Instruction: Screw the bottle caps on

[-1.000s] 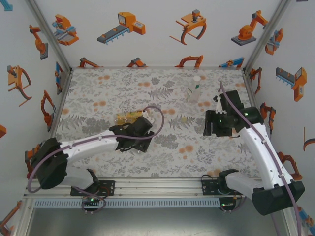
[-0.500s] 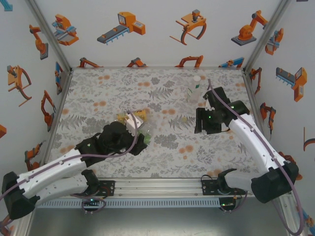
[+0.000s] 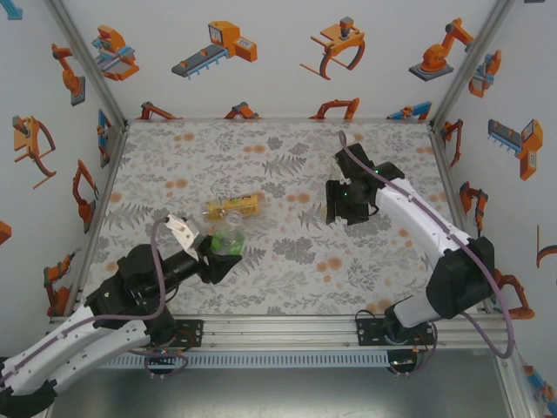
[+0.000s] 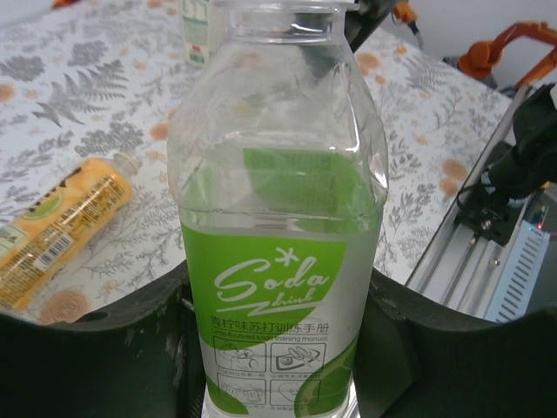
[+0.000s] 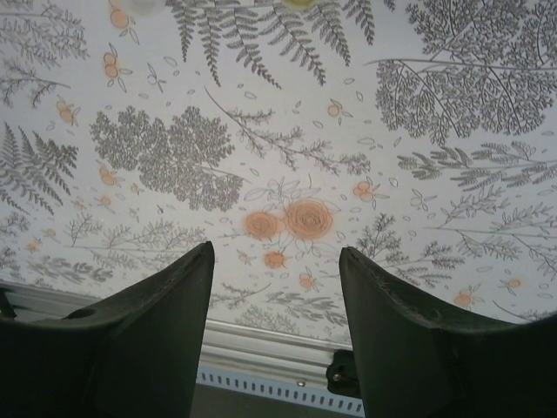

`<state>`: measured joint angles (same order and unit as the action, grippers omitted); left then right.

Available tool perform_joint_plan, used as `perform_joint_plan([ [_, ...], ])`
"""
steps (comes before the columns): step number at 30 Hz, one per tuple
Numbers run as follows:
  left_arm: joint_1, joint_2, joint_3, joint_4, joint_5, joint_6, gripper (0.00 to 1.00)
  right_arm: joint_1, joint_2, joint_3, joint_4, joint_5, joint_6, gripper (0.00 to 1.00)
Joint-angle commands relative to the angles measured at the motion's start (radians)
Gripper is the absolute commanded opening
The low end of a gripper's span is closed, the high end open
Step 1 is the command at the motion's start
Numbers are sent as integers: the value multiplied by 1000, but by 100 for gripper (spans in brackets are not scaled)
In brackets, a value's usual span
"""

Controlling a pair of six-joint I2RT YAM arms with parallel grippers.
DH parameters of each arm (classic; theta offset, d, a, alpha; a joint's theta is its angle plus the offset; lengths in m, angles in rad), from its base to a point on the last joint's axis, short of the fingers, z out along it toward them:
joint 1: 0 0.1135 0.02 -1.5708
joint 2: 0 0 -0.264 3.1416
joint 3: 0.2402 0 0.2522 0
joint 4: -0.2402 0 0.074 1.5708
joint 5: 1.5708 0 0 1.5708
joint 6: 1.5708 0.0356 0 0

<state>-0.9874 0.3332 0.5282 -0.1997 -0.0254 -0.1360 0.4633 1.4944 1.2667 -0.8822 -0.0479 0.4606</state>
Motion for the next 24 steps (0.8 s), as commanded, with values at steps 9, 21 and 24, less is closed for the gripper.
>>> perform_joint_plan([
  [9, 9, -81, -30, -23, -60, -4, 0, 11, 145, 88, 109, 40, 33, 56],
  [21, 10, -80, -17, -44, -94, 3, 0, 35, 309, 183, 144, 52, 23, 53],
  [24, 10, -80, -13, -58, -97, -2, 0, 70, 375, 247, 133, 51, 20, 53],
])
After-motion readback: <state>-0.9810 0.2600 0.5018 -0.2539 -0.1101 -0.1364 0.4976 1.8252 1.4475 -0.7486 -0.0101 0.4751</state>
